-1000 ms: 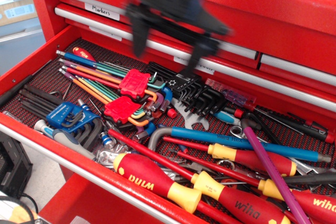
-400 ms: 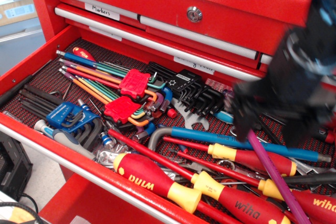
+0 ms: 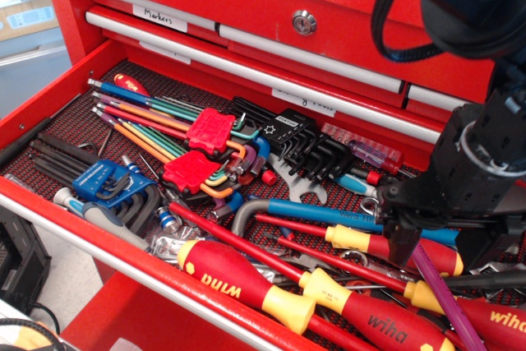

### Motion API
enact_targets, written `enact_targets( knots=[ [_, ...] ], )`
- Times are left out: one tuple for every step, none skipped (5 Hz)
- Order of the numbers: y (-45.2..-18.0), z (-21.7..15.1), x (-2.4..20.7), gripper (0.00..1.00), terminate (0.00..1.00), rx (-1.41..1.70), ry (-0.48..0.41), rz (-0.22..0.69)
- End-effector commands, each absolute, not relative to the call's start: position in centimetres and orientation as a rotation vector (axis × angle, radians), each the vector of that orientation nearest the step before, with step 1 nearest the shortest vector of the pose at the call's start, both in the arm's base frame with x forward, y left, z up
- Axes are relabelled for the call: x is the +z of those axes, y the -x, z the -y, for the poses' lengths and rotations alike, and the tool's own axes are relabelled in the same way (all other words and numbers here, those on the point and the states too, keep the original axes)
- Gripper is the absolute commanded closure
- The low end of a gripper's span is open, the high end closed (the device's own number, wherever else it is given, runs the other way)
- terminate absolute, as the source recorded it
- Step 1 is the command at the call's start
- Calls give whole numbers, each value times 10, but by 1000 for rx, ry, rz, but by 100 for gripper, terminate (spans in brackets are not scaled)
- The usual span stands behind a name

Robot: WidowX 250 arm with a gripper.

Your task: Pick up violet Allen key

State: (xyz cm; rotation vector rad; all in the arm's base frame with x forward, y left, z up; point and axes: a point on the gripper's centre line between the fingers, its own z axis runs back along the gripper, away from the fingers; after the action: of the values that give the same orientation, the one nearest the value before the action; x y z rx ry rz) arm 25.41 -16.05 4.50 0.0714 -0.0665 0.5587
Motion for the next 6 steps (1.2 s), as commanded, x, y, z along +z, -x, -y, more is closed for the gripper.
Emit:
enact_targets(
  knots=[
    [-272,166,30,0,0,560,3,63],
    [-274,169,20,0,0,557,18,61],
    [-271,173,8,100,0,566,36,55],
    [-270,172,6,100,0,568,46,42],
    [-268,170,12,100,0,565,28,40],
    [-265,165,18,100,0,569,0,35]
  ],
)
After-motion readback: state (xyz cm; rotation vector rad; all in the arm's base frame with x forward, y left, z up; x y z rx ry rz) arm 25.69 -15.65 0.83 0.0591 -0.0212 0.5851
